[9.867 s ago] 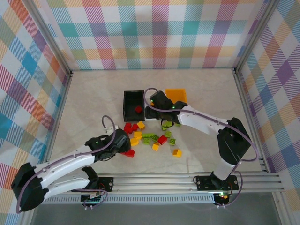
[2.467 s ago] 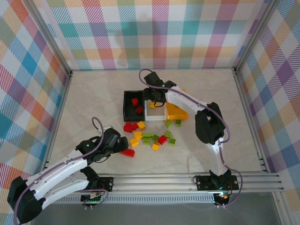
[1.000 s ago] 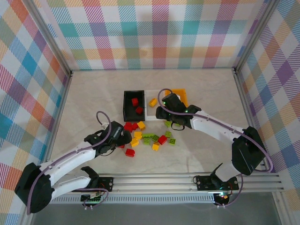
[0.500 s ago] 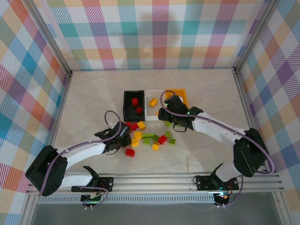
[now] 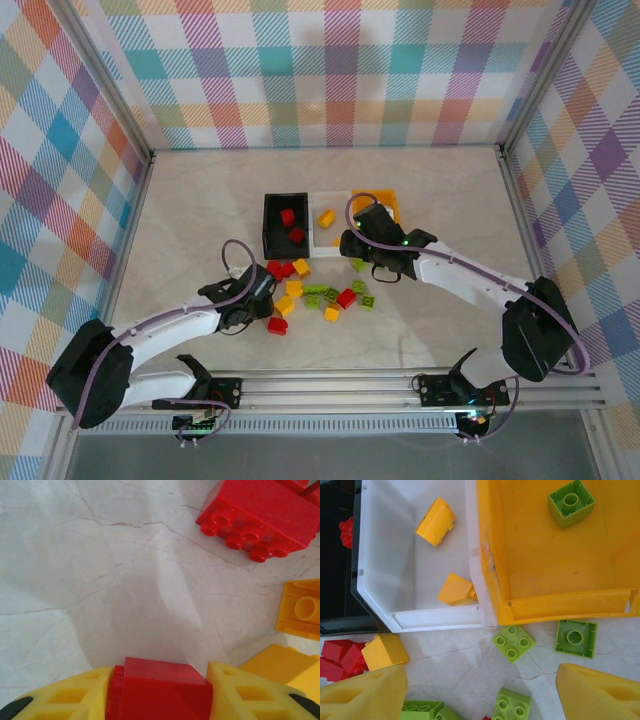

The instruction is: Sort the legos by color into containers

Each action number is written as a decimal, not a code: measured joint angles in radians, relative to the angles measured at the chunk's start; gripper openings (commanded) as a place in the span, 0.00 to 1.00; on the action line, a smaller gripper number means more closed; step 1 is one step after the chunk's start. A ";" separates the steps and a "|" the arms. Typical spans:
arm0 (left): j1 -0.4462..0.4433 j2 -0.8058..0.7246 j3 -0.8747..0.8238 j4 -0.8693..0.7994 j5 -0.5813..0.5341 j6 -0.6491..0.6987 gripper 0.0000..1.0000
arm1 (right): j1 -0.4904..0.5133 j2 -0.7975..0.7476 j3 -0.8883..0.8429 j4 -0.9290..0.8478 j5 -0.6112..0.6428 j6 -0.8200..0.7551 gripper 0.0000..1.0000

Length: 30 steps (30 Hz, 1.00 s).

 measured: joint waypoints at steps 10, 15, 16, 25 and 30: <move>0.020 0.033 0.299 -0.131 -0.056 0.063 0.39 | 0.000 -0.040 -0.034 0.004 0.003 0.019 0.78; 0.085 0.234 0.562 -0.122 -0.082 0.132 0.39 | 0.000 -0.065 -0.068 0.002 0.002 0.023 0.78; 0.100 0.285 0.612 -0.118 -0.087 0.144 0.39 | 0.000 -0.072 -0.076 0.002 0.002 0.023 0.78; 0.186 0.629 0.906 -0.137 -0.105 0.234 0.71 | -0.001 -0.141 -0.134 -0.006 -0.013 0.036 0.78; 0.187 0.654 0.959 -0.161 -0.099 0.251 0.85 | -0.001 -0.176 -0.160 -0.014 -0.017 0.042 0.79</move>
